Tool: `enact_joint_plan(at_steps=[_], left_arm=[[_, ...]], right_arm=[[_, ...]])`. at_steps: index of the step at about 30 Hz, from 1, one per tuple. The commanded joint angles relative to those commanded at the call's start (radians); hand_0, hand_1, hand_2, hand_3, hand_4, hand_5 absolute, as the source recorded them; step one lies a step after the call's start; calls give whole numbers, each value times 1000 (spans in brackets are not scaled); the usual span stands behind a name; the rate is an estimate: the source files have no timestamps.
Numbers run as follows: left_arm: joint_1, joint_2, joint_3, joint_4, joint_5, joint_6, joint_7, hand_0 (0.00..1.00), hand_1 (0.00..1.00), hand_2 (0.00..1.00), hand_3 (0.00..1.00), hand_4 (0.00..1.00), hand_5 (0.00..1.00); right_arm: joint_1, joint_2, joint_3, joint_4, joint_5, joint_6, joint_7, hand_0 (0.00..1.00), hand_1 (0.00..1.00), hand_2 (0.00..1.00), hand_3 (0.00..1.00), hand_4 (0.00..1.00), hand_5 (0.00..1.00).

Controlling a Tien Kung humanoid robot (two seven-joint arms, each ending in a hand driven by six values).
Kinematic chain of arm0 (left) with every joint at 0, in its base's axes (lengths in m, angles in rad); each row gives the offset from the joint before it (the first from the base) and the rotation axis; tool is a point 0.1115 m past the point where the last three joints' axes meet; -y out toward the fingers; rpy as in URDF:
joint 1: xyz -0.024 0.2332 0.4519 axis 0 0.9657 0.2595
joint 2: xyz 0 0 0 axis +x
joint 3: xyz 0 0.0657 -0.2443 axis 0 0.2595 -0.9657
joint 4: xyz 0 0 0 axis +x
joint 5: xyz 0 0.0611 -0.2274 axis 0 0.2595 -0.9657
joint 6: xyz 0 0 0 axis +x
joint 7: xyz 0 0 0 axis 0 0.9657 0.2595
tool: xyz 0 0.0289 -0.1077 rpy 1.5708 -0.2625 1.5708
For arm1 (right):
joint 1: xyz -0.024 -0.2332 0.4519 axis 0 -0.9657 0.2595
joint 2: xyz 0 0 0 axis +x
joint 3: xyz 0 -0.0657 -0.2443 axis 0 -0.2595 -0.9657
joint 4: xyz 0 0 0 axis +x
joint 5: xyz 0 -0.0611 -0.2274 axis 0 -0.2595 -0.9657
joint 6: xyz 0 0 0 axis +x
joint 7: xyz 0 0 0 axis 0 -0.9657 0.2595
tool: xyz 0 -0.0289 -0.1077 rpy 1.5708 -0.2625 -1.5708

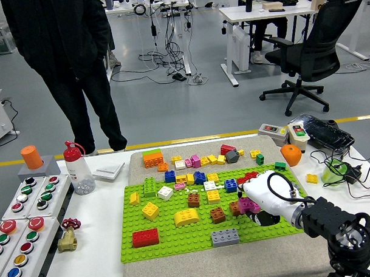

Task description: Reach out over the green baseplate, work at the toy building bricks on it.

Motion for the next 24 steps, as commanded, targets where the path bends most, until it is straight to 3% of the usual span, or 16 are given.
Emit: enact_joint_plan(at_steps=[13, 24], left_arm=[[-7, 0, 0, 0, -1, 1, 0, 635, 602, 609, 452, 353, 988], [-11, 1, 8, 1, -15, 4, -6, 635, 602, 609, 448, 354, 987]], right_arm=[[-19, 39, -26, 67, 0, 62, -88, 122, 269, 509, 531, 579, 261], [-17, 78, -56, 37, 0, 64, -110, 127, 271, 508, 534, 576, 277]])
